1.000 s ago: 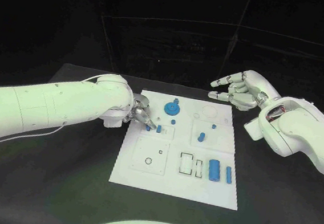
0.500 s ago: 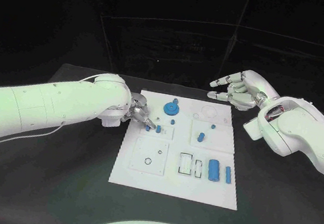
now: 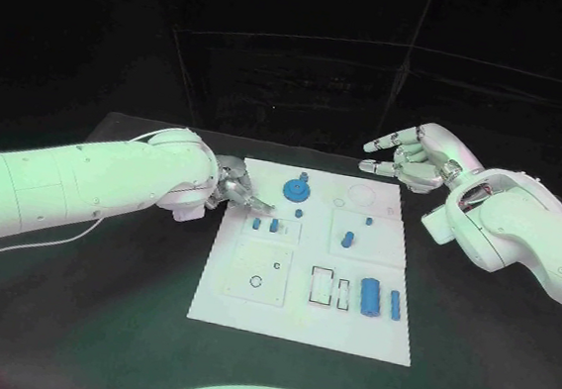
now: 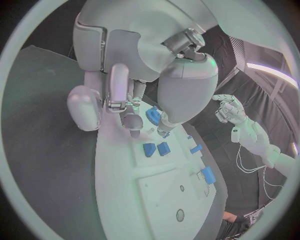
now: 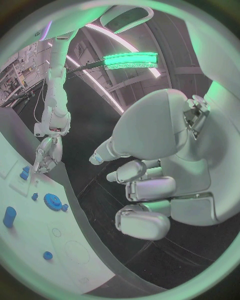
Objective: Assemble the parts on the task board
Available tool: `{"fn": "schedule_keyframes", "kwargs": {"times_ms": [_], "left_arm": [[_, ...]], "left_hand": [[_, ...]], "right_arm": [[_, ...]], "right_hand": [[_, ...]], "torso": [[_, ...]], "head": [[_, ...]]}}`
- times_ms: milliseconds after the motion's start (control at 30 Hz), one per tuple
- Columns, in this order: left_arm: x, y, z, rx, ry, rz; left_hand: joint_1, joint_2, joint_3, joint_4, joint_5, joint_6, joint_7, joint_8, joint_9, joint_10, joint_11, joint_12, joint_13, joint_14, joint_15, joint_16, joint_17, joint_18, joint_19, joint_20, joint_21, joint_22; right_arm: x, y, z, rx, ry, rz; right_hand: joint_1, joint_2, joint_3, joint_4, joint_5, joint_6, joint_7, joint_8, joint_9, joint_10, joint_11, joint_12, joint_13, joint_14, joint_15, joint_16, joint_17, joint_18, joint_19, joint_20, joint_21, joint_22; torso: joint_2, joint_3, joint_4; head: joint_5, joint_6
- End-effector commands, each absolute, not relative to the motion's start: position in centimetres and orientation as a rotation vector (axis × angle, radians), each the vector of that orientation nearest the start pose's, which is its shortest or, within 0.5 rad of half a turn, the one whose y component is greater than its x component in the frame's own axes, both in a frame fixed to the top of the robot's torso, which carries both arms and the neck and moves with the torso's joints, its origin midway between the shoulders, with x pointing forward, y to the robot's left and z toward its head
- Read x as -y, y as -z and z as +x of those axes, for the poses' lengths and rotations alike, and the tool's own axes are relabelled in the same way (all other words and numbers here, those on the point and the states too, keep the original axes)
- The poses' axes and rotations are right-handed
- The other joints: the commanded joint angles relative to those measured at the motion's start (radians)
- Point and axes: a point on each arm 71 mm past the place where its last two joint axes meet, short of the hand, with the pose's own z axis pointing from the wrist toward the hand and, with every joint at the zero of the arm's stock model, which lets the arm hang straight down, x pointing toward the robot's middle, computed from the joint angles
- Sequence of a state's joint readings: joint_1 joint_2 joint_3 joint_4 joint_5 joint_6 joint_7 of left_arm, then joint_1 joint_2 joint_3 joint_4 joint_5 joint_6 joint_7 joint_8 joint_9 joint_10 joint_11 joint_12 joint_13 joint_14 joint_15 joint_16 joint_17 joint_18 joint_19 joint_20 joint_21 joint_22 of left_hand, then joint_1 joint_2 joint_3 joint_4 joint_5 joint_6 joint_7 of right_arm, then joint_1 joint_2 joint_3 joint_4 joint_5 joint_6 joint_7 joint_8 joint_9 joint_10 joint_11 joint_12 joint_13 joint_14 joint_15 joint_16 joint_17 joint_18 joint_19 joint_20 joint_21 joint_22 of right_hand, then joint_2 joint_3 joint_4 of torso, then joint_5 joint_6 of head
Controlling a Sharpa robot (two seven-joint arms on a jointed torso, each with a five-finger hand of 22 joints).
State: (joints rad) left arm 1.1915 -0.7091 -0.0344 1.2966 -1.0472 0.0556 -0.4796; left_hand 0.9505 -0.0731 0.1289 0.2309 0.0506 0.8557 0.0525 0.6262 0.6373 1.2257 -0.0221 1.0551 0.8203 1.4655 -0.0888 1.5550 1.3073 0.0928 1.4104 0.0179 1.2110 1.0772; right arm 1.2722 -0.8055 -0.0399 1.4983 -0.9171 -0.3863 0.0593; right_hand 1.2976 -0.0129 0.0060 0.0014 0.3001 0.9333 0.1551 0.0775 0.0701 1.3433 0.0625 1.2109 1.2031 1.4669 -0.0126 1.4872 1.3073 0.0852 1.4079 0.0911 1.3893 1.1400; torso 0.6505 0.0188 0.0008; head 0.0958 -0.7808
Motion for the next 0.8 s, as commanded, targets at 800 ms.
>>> {"fn": "schedule_keyframes", "kwargs": {"times_ms": [800], "left_arm": [[-15.9,20.8,52.7,-1.742,0.836,-0.034]], "left_hand": [[0.460,-0.017,0.164,-0.249,0.000,-0.024,0.118,-0.260,-0.359,-0.367,0.126,-0.530,-0.547,-0.177,0.106,-0.465,-0.473,0.090,-0.201,0.094,-0.551,-0.547]], "right_arm": [[18.8,14.6,50.4,-1.604,-1.018,0.261]], "right_hand": [[0.000,0.013,-0.007,0.001,0.004,0.006,-0.002,0.006,-0.001,-0.010,0.001,-0.005,-0.003,0.062,-0.003,-0.008,0.064,-0.003,-0.009,-0.002,-0.006,-0.003]], "torso": [[0.000,0.0015,-0.0029]], "head": [[-0.016,0.015]]}}
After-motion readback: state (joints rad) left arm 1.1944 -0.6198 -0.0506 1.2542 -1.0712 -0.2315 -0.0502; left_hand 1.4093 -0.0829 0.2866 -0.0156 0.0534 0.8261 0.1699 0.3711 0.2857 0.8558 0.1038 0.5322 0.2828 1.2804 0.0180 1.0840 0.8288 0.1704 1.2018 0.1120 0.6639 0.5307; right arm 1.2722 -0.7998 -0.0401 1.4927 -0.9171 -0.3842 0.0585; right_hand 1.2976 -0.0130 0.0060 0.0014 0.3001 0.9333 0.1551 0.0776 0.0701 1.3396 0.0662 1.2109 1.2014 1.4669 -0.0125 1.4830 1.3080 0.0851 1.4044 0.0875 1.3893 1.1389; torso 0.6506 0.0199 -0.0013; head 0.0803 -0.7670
